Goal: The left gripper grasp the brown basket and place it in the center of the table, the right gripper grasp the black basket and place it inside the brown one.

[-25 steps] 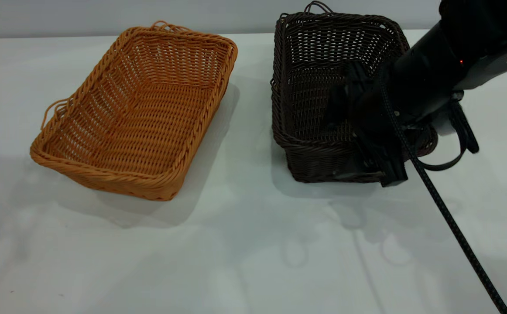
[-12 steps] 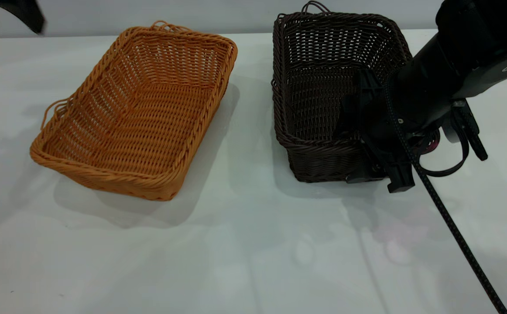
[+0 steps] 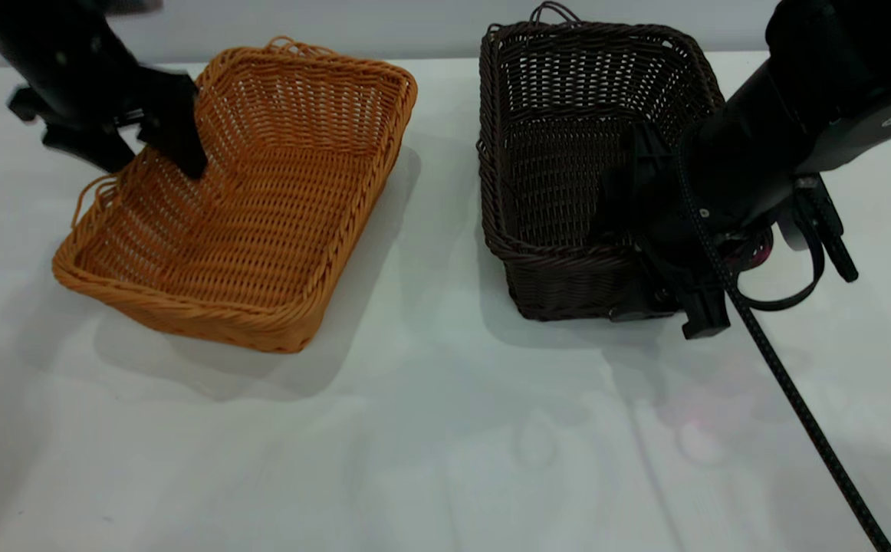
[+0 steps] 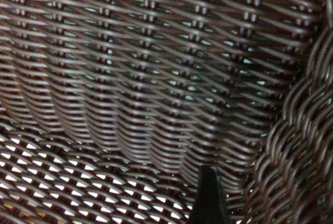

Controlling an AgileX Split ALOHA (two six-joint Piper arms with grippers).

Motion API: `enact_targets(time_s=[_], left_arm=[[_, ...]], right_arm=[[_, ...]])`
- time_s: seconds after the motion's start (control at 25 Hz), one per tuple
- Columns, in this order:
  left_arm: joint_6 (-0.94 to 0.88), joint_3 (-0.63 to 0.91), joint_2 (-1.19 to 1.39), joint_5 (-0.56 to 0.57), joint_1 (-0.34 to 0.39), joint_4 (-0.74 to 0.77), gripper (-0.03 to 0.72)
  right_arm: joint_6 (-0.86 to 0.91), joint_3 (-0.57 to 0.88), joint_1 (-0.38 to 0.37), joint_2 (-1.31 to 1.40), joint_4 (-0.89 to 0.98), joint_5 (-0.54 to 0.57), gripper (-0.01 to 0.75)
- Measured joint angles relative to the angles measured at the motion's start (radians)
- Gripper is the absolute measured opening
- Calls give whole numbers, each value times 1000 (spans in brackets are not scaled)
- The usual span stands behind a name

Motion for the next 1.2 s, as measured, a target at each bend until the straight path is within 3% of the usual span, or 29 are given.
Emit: enact_targets(time_s=[0.12, 0.2, 0.36, 0.48, 0.68, 0.84, 0.92, 1.0, 1.2], left_arm=[[4, -3, 36, -27, -1, 0, 517], [4, -3, 45, -32, -3, 1, 456], [4, -3, 45, -36, -3, 5, 230], [7, -3, 45, -34, -3, 7, 82], [67, -3, 45, -38, -3, -1, 72], [221, -3, 45, -45, -14, -23, 72], [342, -3, 45, -51, -34, -30, 72], [522, -3, 45, -67, -70, -31, 72], [972, -4, 45, -132, -225, -52, 72]], right_arm=[[-6, 0, -1, 22, 0, 4, 448], [-7, 0, -1, 31, 0, 9, 379], [-2, -1, -2, 31, 7, 12, 157], [-1, -2, -11, 31, 9, 24, 90], [-22, 1, -65, -2, -4, 87, 88], [-199, -13, -191, -96, -82, 122, 88], [-264, -40, -274, -142, -158, 204, 88], [-284, -85, -369, -163, -283, 354, 88], [-247, -224, -532, -166, -672, 697, 88]])
